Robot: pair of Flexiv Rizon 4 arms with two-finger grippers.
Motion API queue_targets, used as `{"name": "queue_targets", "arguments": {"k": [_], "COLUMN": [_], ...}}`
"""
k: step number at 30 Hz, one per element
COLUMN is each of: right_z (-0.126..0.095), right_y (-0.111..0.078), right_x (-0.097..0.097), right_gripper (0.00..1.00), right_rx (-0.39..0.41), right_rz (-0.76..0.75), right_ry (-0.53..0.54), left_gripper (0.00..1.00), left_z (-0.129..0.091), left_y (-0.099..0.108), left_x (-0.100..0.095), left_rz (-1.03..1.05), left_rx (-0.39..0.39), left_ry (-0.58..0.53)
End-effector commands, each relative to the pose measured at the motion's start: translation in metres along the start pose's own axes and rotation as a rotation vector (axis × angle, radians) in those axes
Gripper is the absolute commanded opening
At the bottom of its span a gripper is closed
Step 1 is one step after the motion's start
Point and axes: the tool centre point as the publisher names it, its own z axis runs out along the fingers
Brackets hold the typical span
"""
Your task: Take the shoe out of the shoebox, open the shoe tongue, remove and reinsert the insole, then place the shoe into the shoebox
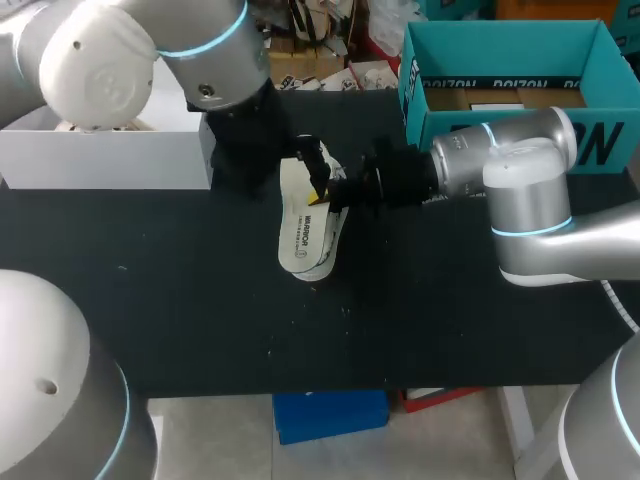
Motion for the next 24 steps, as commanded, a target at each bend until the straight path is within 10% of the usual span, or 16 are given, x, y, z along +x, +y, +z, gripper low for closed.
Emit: {"name": "queue_targets", "arguments": {"k": [1, 16, 24], "right_z": [0.001, 0.001, 0.001], "right_y": [0.0, 0.0, 0.0], "right_x": [0.0, 0.0, 0.0], "right_gripper": [0.0, 0.0, 0.0], "right_rx": [-0.001, -0.001, -0.001], "right_rz": [0.0, 0.0, 0.0], "right_ry": [0.0, 0.0, 0.0], "left_gripper": [1.0, 1.0, 1.0], "left_z": [0.008, 0.021, 0.028], "left_y": [-0.01, -0.009, -0.004], "left_x": [0.025, 0.052, 0.05], "left_rz": [0.024, -0.056, -0.074], "left_rx": [-0.053, -0.157, -0.174], "left_ry": [-0.371, -0.785, -0.834]}}
